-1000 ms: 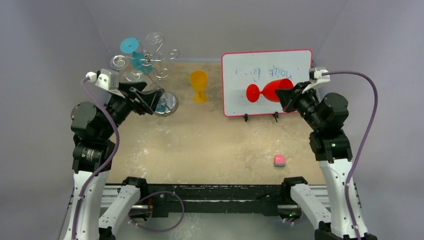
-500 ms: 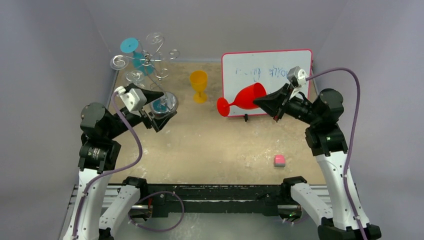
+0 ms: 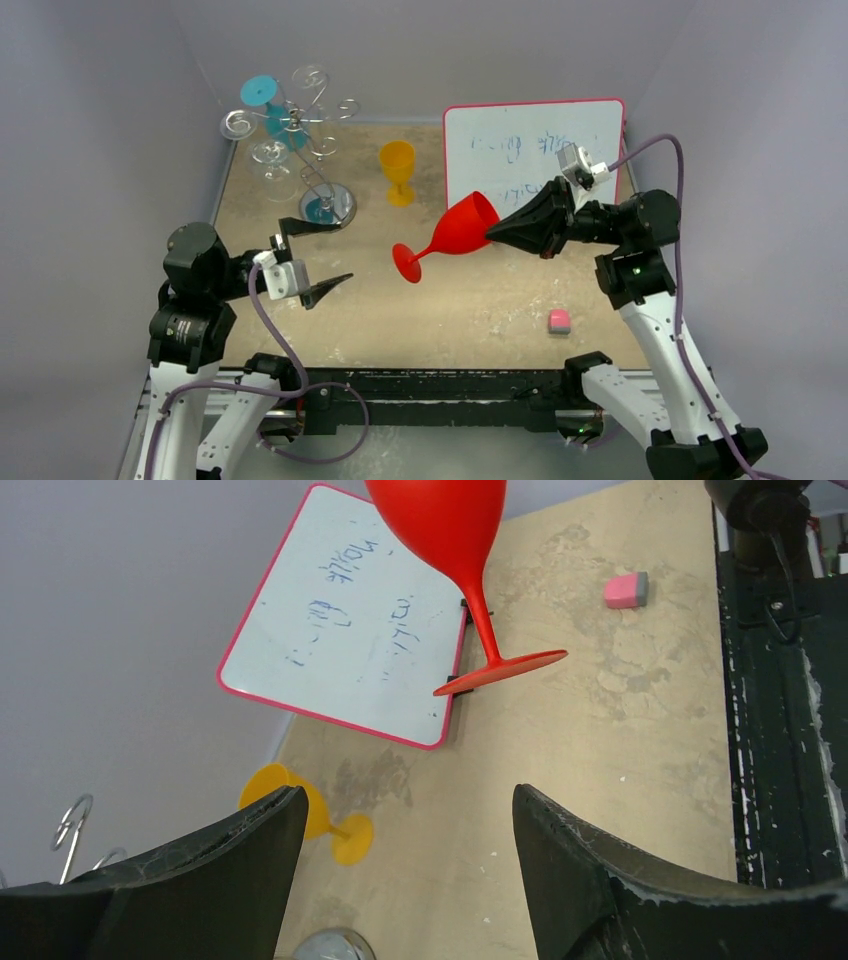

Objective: Place the wine glass upside down on the wine glass rack

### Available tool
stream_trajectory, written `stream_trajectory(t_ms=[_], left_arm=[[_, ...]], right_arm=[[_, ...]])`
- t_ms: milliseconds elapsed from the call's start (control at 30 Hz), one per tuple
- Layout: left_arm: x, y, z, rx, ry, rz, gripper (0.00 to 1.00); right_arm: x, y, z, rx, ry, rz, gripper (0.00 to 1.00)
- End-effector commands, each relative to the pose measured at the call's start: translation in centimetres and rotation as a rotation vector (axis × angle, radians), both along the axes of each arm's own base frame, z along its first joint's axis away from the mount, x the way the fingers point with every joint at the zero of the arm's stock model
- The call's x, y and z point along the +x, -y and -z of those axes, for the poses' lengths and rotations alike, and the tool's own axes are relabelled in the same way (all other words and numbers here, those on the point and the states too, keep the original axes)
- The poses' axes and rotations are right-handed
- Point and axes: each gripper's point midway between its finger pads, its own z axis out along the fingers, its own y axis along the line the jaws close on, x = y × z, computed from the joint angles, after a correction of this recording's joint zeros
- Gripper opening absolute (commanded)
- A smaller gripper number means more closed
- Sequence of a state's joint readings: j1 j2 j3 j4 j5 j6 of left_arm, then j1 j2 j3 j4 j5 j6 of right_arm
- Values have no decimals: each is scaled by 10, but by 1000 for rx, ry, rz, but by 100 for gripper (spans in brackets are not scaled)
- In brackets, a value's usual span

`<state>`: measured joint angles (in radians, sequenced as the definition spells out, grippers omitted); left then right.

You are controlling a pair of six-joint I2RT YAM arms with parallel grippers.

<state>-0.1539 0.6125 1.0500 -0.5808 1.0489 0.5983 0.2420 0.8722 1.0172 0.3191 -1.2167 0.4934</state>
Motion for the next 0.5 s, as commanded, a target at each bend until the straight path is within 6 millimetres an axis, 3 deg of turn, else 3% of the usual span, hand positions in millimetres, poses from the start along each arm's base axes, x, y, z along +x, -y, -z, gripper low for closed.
stream_trajectory(t_ms=[0, 200, 467], left_arm=[[-16, 8, 4, 44, 84, 131, 73], [-33, 13, 6, 42, 105, 224, 70], [-40, 16, 9, 24, 86, 276, 67]], right_arm=[[-29, -3, -21, 56, 31, -134, 0], [-30, -18, -22, 73, -33, -218, 0], [-28, -40, -34, 110, -41, -285, 0]])
